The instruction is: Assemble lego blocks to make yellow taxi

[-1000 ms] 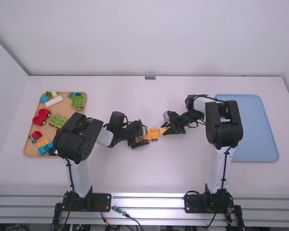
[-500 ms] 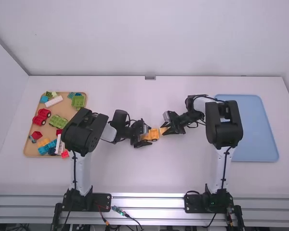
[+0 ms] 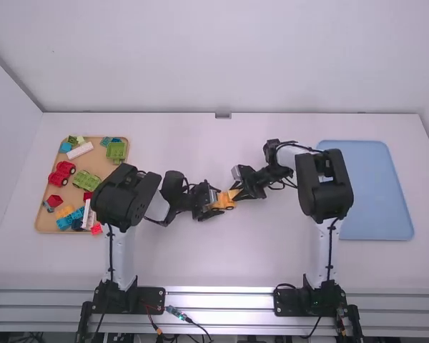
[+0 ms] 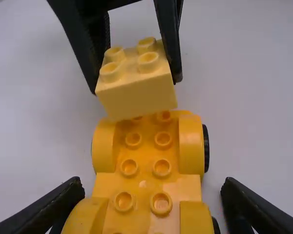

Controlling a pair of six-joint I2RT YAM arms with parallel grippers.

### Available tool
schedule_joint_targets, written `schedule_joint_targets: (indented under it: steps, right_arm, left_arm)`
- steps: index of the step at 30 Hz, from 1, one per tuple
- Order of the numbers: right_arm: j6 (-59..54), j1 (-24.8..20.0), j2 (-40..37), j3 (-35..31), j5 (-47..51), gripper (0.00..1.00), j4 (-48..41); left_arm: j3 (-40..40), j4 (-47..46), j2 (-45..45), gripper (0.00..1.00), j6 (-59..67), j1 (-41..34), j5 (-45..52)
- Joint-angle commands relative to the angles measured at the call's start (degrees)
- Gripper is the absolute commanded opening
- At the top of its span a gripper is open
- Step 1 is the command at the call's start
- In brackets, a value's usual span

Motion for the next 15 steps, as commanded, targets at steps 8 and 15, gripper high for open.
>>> schedule_joint_targets:
  steps: [8,15]
  right_arm:
    - [1.51,0.42,0.44,0.74,0.37,0.11,-0.42]
    - [1.46,0.81,0.46,0.74,0.37,0.10,-0.13]
  left_arm:
    - [2.49,-7.58,1.01,0.56,-0.03,0.48,-1.80]
    - [4.59,-12.46,1.01,0.54,3.36,0.44,0.06]
